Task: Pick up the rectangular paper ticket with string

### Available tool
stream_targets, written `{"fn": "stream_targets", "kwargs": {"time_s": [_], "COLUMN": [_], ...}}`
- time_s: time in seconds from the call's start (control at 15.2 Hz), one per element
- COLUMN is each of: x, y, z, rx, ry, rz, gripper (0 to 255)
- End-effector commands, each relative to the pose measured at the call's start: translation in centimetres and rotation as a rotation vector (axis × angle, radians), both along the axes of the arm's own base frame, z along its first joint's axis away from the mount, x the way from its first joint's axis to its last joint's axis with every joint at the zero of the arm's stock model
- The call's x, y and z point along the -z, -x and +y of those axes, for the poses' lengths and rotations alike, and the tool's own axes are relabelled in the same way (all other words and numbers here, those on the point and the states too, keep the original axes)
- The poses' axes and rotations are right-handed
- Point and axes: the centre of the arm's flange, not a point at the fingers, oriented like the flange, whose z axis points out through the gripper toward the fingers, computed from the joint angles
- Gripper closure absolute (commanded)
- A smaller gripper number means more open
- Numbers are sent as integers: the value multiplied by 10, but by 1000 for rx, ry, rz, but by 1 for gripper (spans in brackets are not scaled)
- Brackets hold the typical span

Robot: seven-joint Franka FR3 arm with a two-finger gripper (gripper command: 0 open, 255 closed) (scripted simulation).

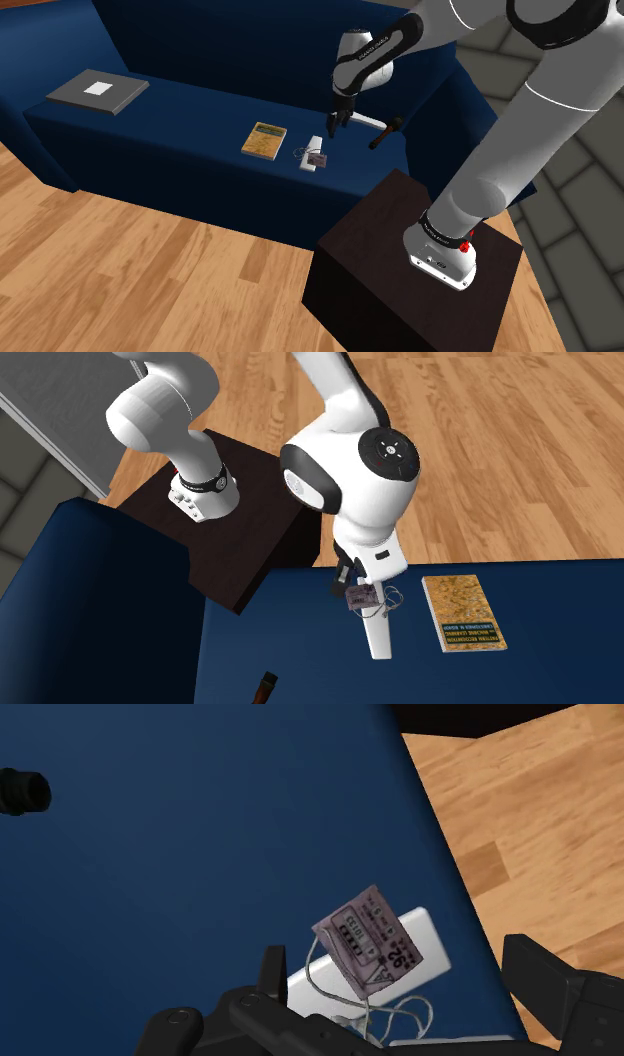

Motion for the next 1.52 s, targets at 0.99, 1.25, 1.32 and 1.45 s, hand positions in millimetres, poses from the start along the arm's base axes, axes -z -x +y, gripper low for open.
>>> {"fn": "stream_targets", "kwargs": {"time_s": [0.99, 1.25, 1.32, 1.45], "x": [145, 144, 144, 144], "y": [-60, -60, -60, -60], "z": [-18, -18, -19, -19], "rx": [-5, -5, -5, -5], "ry": [-42, -42, -42, -42], "rz": [-31, -31, -31, -32], "gripper": [0, 255, 255, 255]}}
